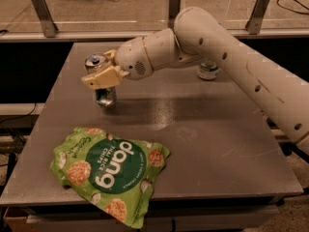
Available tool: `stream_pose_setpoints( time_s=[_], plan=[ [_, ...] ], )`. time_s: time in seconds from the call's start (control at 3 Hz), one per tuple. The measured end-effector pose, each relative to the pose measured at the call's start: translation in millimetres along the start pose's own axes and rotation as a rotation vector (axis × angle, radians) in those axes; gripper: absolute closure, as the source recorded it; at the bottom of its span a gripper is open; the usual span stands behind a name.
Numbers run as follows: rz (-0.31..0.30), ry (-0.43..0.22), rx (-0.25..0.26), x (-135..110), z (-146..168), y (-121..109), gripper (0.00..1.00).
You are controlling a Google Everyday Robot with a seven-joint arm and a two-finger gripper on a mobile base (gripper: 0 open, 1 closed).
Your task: Move redbull can near green rice chip bag
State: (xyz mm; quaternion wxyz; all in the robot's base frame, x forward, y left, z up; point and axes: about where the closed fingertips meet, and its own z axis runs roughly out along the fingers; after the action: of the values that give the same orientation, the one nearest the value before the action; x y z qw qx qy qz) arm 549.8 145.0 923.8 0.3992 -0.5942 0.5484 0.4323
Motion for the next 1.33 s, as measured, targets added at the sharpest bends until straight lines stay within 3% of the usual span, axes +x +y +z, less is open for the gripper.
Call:
stream_pose_setpoints(
  time_s=[0.33,0.67,1.0,1.33],
  plan=[
    [-0.043,0.001,-0.015,-1,13,21,0.59],
    [-0.054,0.002,-0.029,9,23,41,0.28],
    [-0.052,0.003,-0.036,14,28,48,0.05],
    [-0.054,0.006,-0.034,17,27,50,0.0]
  ],
)
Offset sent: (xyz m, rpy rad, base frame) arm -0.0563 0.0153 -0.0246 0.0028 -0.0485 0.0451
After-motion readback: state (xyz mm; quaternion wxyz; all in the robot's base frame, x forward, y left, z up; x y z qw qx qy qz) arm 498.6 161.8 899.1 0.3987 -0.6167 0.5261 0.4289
